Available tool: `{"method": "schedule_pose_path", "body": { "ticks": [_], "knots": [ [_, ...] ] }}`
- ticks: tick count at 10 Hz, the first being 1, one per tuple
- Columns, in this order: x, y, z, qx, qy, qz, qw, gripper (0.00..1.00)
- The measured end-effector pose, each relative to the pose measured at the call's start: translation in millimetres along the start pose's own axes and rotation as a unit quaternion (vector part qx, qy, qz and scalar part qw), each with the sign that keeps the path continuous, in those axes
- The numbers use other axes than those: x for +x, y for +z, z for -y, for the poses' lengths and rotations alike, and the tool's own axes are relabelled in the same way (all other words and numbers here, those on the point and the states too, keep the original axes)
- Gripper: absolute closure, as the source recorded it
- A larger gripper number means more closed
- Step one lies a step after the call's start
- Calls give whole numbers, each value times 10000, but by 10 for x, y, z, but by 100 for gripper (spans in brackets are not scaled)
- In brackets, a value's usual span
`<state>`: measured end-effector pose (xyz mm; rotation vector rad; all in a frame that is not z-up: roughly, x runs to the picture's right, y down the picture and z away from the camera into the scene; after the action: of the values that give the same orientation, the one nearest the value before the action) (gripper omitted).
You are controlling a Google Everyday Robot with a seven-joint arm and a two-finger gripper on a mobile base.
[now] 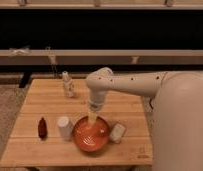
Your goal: Place the bottle in the ceramic bowl
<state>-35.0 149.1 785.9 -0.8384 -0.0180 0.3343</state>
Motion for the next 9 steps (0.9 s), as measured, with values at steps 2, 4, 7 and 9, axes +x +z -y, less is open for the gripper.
{"method": "schedule_pose_path", "body": {
  "ticks": [2,4,7,9],
  "knots": [
    [-107,-7,126,120,-31,47,9999,34],
    [-326,-15,314,238,-75,143,9996,34],
    [-515,-138,831,629,33,459,9970,34],
    [-697,-234,1054,868,136,714,9936,34]
  ]
}}
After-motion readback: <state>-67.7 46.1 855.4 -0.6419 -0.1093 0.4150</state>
